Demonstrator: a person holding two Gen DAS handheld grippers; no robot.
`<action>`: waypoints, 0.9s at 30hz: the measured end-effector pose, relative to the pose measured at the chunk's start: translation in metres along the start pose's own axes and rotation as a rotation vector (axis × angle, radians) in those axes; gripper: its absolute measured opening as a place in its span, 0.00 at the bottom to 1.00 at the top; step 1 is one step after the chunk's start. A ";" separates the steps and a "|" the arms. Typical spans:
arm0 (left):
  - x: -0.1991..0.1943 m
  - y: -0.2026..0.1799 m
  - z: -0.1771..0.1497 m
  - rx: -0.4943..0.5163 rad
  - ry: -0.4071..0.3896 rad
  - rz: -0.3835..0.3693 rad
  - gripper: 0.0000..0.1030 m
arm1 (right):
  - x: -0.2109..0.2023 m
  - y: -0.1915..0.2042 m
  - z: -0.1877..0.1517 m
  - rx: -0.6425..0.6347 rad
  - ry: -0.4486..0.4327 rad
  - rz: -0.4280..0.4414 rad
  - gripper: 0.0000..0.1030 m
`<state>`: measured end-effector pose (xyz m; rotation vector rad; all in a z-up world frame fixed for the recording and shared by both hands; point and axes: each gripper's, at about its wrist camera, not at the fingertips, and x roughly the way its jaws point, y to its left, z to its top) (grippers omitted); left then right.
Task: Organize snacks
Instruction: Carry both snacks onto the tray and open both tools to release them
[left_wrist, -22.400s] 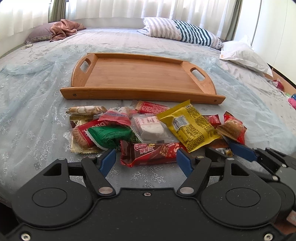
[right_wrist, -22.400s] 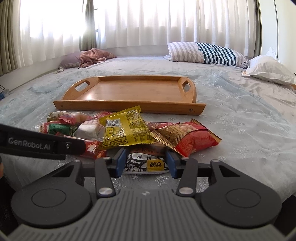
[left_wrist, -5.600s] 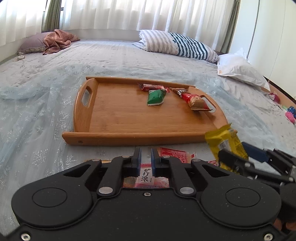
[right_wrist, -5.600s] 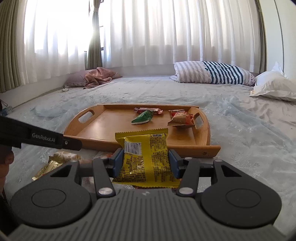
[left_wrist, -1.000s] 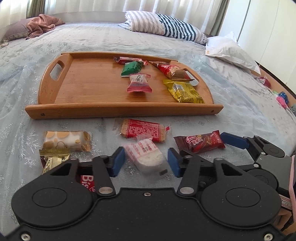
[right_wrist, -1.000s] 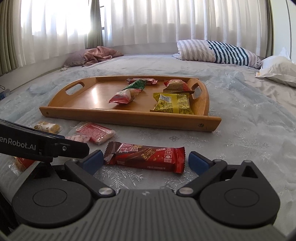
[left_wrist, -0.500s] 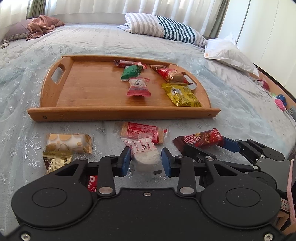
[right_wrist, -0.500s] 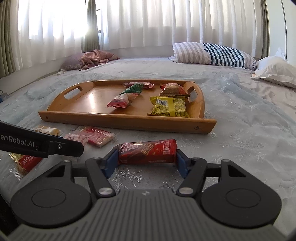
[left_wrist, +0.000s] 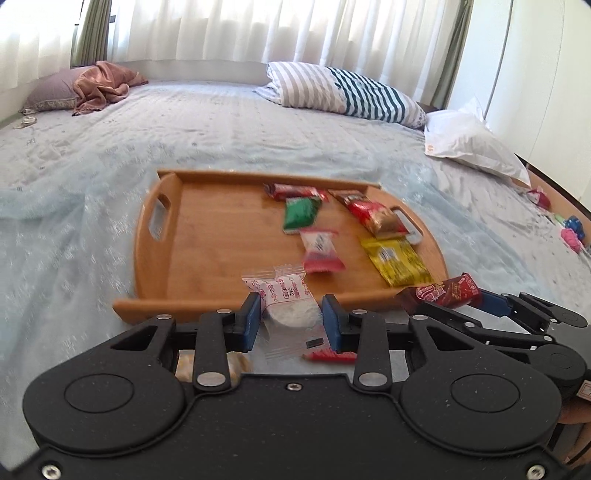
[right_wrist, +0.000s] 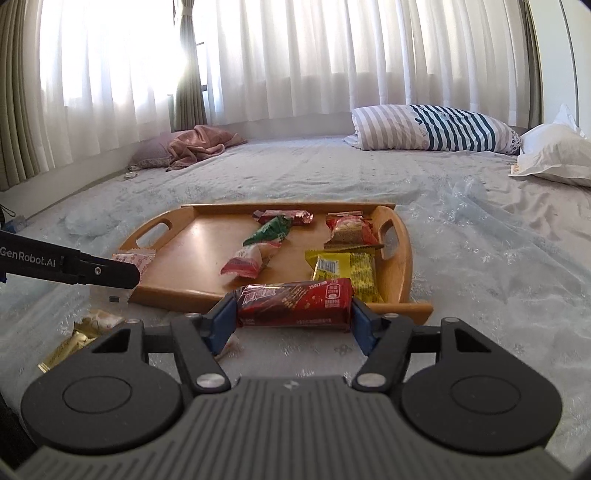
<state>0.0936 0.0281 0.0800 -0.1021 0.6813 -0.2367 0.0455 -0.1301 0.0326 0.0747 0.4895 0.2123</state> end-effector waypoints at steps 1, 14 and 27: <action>0.001 0.004 0.006 0.000 -0.006 0.006 0.33 | 0.004 0.000 0.005 0.010 0.000 0.014 0.66; 0.057 0.057 0.076 -0.029 0.005 0.037 0.33 | 0.096 0.023 0.072 0.007 0.050 0.195 0.66; 0.140 0.105 0.130 -0.066 0.090 0.048 0.33 | 0.205 0.054 0.109 -0.248 0.180 0.327 0.66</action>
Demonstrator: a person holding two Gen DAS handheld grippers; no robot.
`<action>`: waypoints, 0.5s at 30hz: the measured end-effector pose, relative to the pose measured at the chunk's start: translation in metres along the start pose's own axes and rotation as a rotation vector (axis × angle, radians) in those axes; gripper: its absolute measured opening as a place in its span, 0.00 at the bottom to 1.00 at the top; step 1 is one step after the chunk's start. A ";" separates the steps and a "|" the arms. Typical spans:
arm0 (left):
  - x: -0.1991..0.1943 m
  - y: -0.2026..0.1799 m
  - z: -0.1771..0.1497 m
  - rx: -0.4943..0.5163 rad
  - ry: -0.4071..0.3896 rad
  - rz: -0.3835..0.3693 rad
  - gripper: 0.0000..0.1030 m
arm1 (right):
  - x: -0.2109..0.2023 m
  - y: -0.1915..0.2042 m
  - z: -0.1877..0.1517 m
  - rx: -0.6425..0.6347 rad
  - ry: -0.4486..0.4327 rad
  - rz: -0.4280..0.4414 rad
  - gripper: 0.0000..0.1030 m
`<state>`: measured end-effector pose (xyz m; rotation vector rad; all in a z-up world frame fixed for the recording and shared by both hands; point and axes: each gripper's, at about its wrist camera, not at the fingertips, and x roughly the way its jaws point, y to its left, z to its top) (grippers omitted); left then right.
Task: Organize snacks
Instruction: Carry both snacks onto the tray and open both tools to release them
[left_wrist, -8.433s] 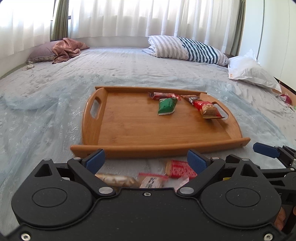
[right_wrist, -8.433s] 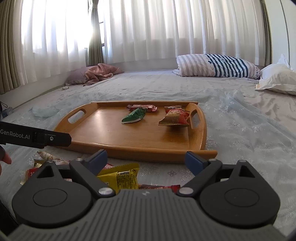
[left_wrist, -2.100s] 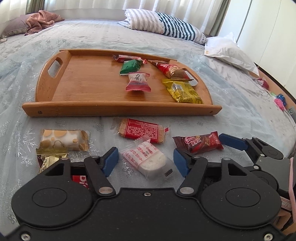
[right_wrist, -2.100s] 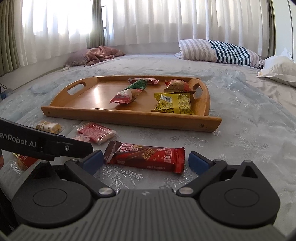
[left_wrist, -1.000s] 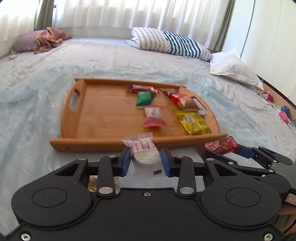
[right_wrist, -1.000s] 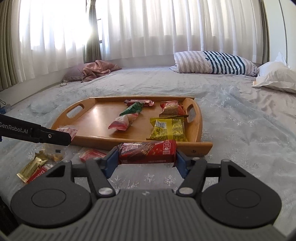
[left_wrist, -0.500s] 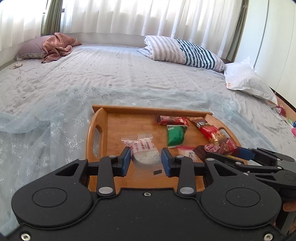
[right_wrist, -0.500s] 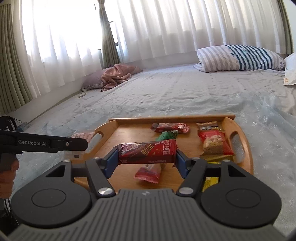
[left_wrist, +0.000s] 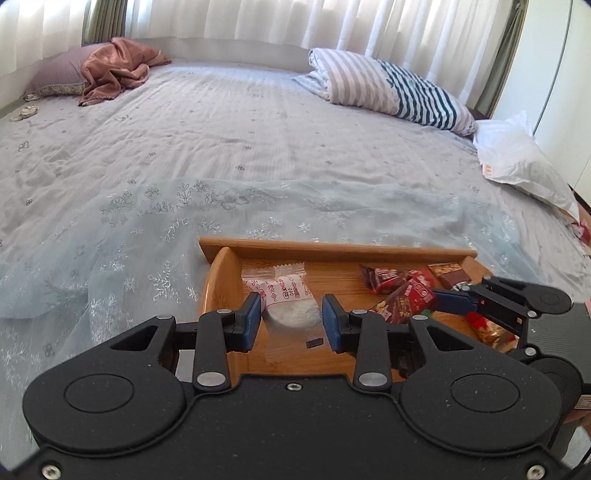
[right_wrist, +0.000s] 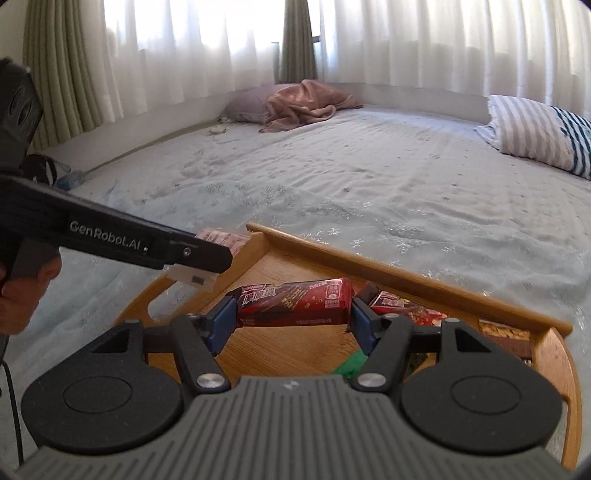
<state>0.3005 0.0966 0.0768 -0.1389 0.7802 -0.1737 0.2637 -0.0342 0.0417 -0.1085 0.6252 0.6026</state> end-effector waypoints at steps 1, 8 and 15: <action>0.006 0.002 0.001 0.000 0.008 0.000 0.33 | 0.007 -0.001 0.003 -0.034 0.023 0.002 0.66; 0.037 0.007 0.010 0.028 0.033 -0.001 0.33 | 0.044 -0.015 0.017 -0.117 0.110 0.067 0.66; 0.061 0.011 0.014 0.040 0.043 -0.001 0.33 | 0.066 -0.019 0.021 -0.185 0.160 0.116 0.66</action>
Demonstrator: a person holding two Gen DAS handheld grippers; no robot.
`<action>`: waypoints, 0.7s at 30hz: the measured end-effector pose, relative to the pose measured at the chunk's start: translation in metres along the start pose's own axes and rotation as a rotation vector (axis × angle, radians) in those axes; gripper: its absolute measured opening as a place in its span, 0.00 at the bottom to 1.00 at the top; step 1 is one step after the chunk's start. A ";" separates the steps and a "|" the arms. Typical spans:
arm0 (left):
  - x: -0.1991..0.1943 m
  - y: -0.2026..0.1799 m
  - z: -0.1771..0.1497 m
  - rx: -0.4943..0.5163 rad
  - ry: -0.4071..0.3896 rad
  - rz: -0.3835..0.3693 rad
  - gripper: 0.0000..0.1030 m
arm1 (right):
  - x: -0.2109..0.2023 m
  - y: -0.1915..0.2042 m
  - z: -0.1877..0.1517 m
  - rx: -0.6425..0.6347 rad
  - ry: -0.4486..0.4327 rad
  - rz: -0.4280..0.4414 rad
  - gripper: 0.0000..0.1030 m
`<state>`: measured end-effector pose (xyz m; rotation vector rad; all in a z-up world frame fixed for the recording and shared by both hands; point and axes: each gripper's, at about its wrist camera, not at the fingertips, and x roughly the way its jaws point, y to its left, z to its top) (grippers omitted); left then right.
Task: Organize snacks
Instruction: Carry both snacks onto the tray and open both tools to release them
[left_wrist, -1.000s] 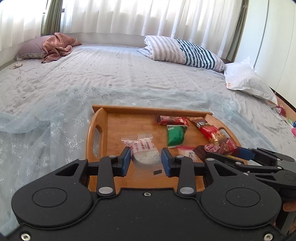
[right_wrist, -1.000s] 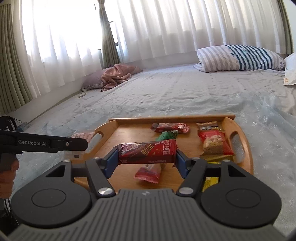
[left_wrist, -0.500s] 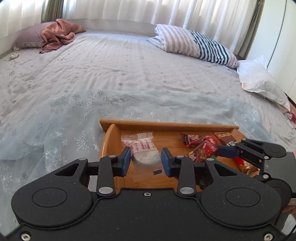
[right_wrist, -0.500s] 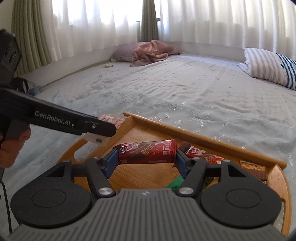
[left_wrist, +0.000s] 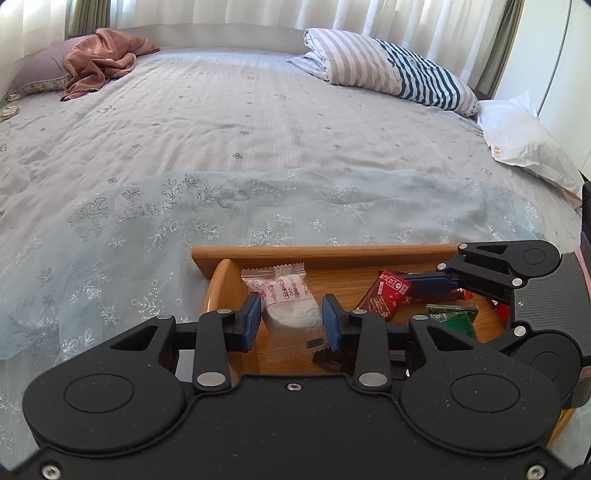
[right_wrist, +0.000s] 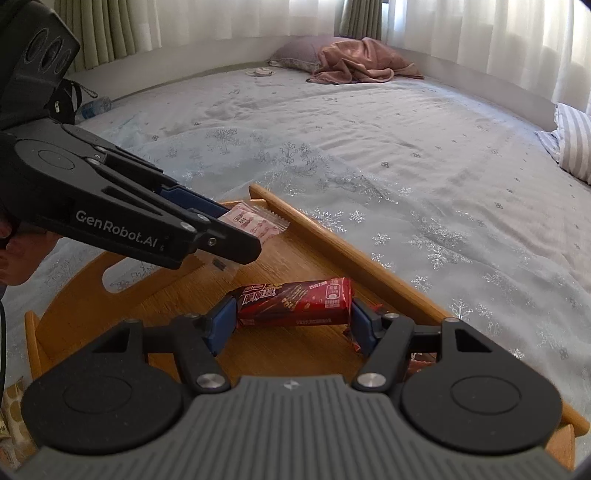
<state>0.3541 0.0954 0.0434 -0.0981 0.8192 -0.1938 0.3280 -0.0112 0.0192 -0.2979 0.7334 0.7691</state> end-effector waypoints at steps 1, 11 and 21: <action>0.002 0.000 0.000 0.002 0.001 0.000 0.33 | 0.002 -0.001 0.000 -0.008 0.005 0.002 0.67; 0.016 -0.002 -0.003 0.044 0.000 0.025 0.33 | 0.004 -0.009 0.008 -0.020 -0.021 -0.010 0.82; -0.003 -0.006 -0.007 0.033 -0.037 0.034 0.58 | -0.023 -0.002 0.004 0.009 -0.090 -0.044 0.87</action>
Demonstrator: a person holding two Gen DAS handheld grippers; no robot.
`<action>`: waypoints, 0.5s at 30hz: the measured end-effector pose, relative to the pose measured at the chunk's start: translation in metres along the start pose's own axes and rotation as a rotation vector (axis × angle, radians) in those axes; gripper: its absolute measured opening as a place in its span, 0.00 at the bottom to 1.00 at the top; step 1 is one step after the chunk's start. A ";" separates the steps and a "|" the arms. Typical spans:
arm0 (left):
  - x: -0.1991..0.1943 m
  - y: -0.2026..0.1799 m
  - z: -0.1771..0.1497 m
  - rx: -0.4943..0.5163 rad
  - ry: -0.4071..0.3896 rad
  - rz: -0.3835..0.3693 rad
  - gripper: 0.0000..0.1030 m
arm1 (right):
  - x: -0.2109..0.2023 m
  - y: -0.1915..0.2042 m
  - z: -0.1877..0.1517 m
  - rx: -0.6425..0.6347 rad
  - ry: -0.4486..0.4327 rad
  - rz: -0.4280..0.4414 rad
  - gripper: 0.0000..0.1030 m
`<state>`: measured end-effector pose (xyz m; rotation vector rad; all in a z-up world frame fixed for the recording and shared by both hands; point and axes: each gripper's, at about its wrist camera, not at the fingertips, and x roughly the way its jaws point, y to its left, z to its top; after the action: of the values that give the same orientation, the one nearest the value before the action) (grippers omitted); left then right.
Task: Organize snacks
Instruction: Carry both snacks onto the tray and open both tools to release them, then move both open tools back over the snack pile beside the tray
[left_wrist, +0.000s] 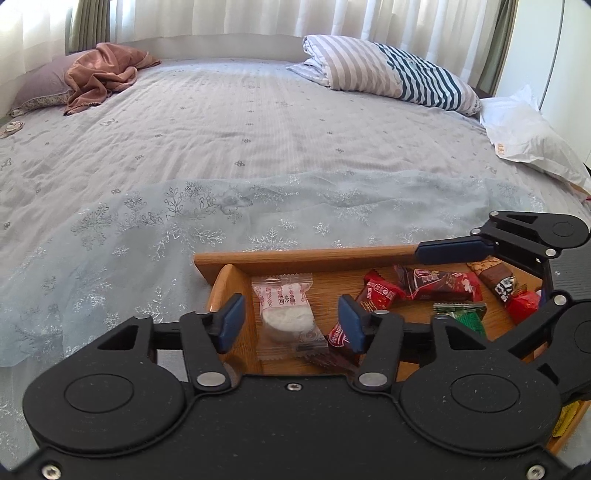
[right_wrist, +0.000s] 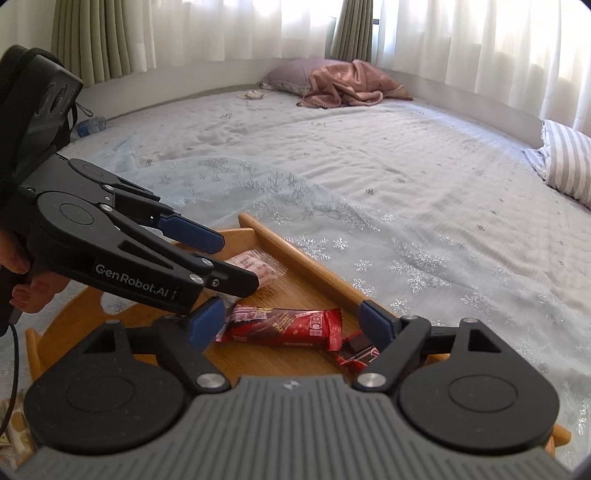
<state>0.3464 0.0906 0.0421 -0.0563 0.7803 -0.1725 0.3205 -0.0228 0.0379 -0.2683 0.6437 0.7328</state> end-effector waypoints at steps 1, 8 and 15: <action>-0.005 -0.001 -0.001 0.002 -0.005 0.002 0.60 | -0.006 0.003 -0.001 0.000 -0.010 -0.006 0.87; -0.046 -0.011 -0.016 0.030 -0.038 0.028 0.76 | -0.048 0.019 -0.012 0.016 -0.069 -0.009 0.89; -0.092 -0.021 -0.041 0.038 -0.067 0.015 0.84 | -0.090 0.038 -0.034 0.066 -0.130 -0.051 0.90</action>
<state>0.2505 0.0863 0.0790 -0.0199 0.7104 -0.1709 0.2278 -0.0586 0.0683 -0.1736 0.5347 0.6731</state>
